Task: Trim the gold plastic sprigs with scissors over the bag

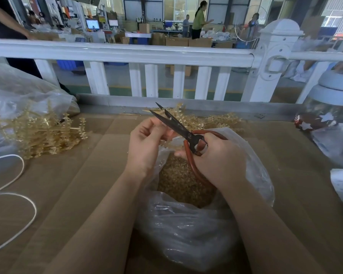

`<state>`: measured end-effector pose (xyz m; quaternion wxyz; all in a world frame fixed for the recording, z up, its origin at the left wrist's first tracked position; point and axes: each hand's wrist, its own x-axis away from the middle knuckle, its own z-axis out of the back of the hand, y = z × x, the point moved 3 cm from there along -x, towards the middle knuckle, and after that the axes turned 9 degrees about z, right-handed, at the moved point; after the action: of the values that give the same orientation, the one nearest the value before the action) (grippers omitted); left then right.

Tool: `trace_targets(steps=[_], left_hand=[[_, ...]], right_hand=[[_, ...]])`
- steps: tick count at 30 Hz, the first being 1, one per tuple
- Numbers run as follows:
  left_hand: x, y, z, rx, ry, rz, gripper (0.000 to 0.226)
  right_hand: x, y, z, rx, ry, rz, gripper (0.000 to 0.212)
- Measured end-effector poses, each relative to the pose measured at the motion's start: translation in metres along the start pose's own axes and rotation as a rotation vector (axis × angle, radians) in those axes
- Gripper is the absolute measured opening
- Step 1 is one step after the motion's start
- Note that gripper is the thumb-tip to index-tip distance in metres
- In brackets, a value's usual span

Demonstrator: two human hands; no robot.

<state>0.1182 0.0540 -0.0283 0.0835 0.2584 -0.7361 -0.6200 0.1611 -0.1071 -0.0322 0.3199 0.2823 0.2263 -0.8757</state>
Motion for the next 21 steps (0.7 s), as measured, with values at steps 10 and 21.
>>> trace_targets(steps=[10,21], left_hand=[[0.0008,-0.0035,-0.0057,-0.033,-0.040,-0.037,0.022],[0.0021,-0.0012,-0.0068,-0.048,-0.077,-0.067,0.027]], right_hand=[[0.0007,0.0006,-0.0027,-0.070,-0.014,0.000,0.084],[0.0006,0.0023,-0.0039,-0.105,-0.033,0.010,0.087]])
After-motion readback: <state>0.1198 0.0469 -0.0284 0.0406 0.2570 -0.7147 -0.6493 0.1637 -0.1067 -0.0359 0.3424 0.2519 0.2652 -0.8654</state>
